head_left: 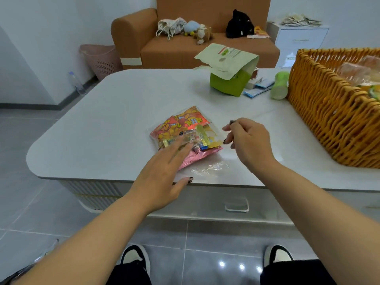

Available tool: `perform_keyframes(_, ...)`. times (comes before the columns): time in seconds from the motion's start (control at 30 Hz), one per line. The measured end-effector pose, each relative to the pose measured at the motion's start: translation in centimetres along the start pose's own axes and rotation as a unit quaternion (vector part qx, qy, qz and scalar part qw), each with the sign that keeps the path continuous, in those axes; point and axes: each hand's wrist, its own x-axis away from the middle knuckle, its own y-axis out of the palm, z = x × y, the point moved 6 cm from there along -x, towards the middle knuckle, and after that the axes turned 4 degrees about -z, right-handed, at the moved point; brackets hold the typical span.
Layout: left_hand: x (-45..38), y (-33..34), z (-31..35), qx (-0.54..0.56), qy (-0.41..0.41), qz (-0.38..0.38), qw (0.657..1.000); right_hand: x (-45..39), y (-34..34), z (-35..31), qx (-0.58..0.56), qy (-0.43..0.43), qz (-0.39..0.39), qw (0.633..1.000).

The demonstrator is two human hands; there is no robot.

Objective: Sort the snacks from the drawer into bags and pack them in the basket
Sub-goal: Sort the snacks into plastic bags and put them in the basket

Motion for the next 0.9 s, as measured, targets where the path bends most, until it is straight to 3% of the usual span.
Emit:
perform_keyframes(0.1, -0.4, 0.1, 0.6, -0.029, 0.027, 0.014, 0.999, -0.6, -1.9, 0.9, 0.029, -0.035, 0.041, 0.998)
perform_keyframes(0.27, -0.3, 0.8, 0.4, -0.115, 0.067, 0.033, 0.991, -0.5, -1.4, 2.6, 0.151, -0.137, -0.099, 0.974)
perform_keyframes(0.37, 0.7, 0.7, 0.2, -0.109, 0.088, 0.041, 0.989, 0.8, 0.2, 3.4, 0.231, -0.224, -0.218, 0.921)
perform_keyframes(0.47, 2.2, 0.3, -1.4, -0.059, 0.081, 0.038, 0.994, 2.3, 1.5, 4.0, 0.299, -0.324, -0.27, 0.856)
perform_keyframes(0.57, 3.4, 0.0, -3.2, 0.014, 0.056, 0.035, 0.998, 3.1, 2.5, 4.7, 0.368, -0.394, -0.239, 0.808)
perform_keyframes(0.77, 4.5, -0.3, -3.3, 0.095, 0.048, 0.057, 0.993, 4.5, 4.4, 4.2, 0.321, -0.497, -0.126, 0.796)
perform_keyframes(0.9, 4.7, -0.3, -3.6, 0.083, 0.068, 0.042, 0.993, 4.4, 5.6, 4.8, 0.355, -0.561, -0.133, 0.736)
